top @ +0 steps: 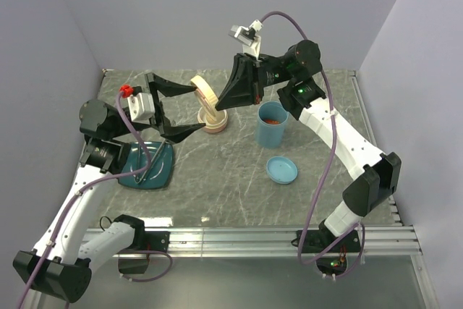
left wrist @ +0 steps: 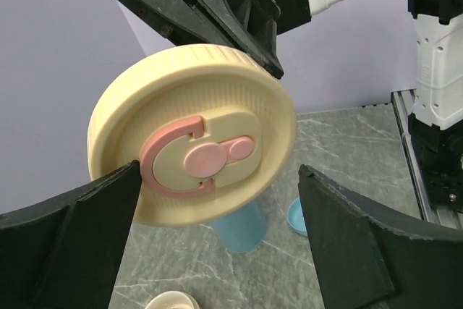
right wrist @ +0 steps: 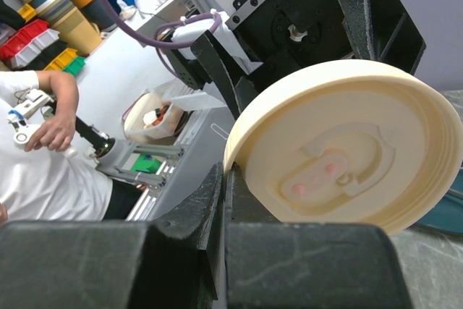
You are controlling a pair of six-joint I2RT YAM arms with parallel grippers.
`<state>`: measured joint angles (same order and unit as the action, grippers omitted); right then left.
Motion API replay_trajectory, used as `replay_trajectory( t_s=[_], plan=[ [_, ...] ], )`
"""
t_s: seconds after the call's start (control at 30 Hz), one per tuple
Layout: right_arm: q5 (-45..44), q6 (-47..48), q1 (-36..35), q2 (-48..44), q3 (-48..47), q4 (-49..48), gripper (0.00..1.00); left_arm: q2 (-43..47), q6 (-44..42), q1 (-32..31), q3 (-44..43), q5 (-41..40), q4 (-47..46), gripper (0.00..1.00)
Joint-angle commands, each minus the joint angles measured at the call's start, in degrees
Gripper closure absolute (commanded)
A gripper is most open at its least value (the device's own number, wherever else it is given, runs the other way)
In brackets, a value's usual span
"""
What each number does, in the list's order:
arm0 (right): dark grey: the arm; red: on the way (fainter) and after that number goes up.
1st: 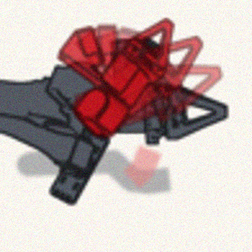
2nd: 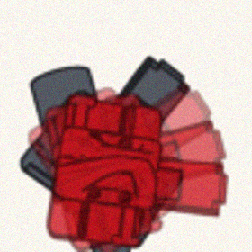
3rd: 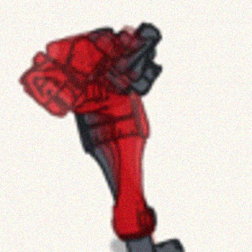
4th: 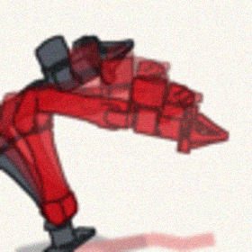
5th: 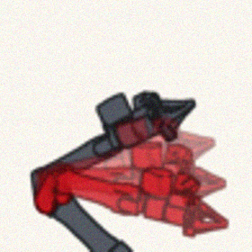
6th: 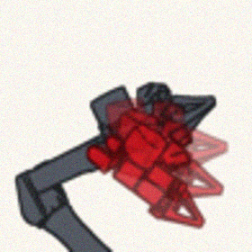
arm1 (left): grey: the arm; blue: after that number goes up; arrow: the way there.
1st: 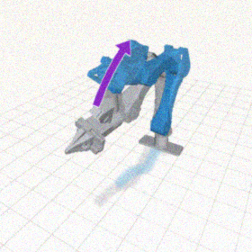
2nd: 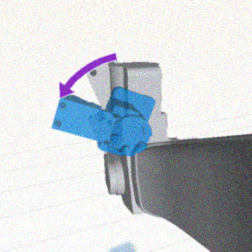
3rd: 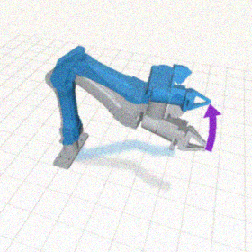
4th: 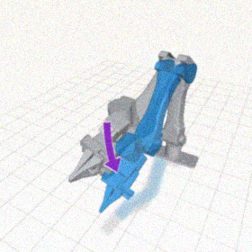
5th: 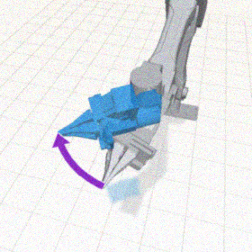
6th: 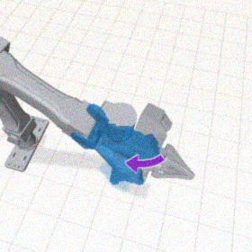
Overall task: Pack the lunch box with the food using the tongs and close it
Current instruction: Pass the lid of the lunch box from the right arm to the left
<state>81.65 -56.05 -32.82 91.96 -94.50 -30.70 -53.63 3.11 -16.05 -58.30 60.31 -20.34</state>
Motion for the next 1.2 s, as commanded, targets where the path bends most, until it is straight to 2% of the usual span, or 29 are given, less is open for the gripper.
replay_trajectory(
  t_s=[0.0, 0.13, 0.17, 0.43, 0.57, 0.67, 0.7, 0.87, 0.97, 1.03, 1.17],
  plan=[
    [-1.4, 0.3, -0.2, -1.4, -1.3, -1.9, 1.00, -0.2, -2.3, -1.2, -3.0, 3.3, 1.1, 0.06],
    [-1.3, 0.4, 0.4, -1.2, -2.3, -1.7, 1.00, 0.3, -7.1, -1.7, -4.0, 3.7, 7.1, 0.14],
    [-1.6, 0.3, 1.1, -1.1, -3.0, -1.7, 1.00, 0.5, -7.6, -1.6, -4.1, 3.3, 8.2, 0.19],
    [-2.6, -1.0, 4.2, -0.3, -6.7, -2.0, 1.00, 3.0, -7.5, -1.6, -4.2, 1.2, 11.8, 0.33],
    [-3.4, 0.3, 4.7, 0.1, -7.1, -0.9, 1.00, 3.2, -5.1, -1.7, -4.3, 3.5, 10.2, 0.43],
    [-4.8, 0.8, 5.0, 0.6, -7.4, -0.6, 1.00, 2.2, -0.9, -2.4, -5.0, 4.4, 8.7, 0.46],
    [-5.1, 0.1, 5.1, 0.7, -7.5, -2.2, 1.00, 2.0, 4.3, -2.4, -4.8, 2.8, 6.8, 0.46],
    [-10.6, -6.4, 6.6, 1.7, -7.2, -7.8, 1.00, 3.0, 12.6, -1.8, -4.1, -12.6, -2.6, 0.37],
    [-13.3, -14.3, 7.4, 2.8, -6.0, -17.2, 1.00, 1.6, 18.6, -1.0, -5.0, -16.6, -6.1, 0.36],
    [-14.1, -19.1, 7.6, 3.1, -4.5, -20.6, 1.00, 0.7, 19.6, -0.9, -5.9, -18.1, -6.5, 0.33],
    [-14.3, -21.1, 7.4, 2.7, -3.9, -23.9, 1.00, -1.5, 21.8, -0.5, -6.7, -19.6, -10.1, 0.31]
  ],
)
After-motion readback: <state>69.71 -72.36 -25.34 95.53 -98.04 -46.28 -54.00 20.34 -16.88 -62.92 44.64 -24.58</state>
